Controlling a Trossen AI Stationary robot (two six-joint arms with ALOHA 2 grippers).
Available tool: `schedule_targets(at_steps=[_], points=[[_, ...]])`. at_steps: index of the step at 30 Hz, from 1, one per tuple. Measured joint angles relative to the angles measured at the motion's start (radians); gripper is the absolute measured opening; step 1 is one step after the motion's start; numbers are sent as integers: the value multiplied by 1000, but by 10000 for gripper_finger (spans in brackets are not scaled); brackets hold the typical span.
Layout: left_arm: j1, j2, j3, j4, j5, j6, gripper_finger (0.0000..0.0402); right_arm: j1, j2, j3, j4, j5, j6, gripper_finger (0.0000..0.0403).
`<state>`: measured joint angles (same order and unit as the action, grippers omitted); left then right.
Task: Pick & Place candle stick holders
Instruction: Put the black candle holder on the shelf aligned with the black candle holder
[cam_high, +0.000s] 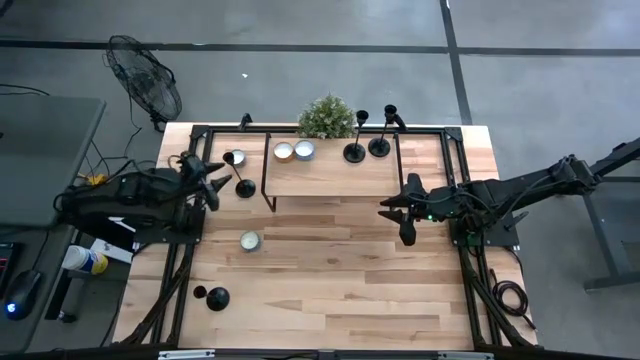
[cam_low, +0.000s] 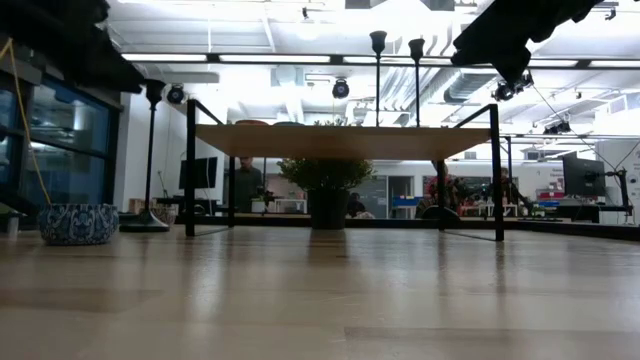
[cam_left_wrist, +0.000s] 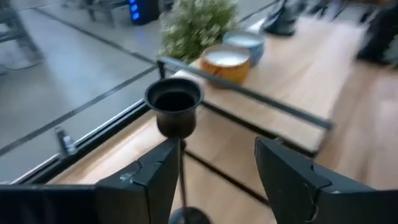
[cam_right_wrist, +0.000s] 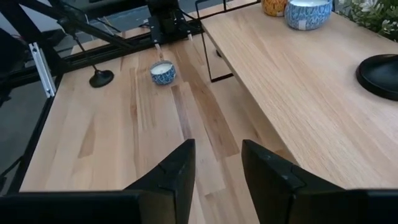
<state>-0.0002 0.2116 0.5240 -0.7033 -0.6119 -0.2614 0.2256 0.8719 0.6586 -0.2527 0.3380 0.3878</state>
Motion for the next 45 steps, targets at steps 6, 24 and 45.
schedule_targets(at_steps=[6,24,45], points=[[0,159,0,2,-58,1,206,0,0,0,-2,-7,-7,124],[0,266,0,24,-237,-107,185,0,0,0,-3,-20,-15,124],[0,311,0,125,-287,-114,117,0,0,0,-2,-19,-25,124]])
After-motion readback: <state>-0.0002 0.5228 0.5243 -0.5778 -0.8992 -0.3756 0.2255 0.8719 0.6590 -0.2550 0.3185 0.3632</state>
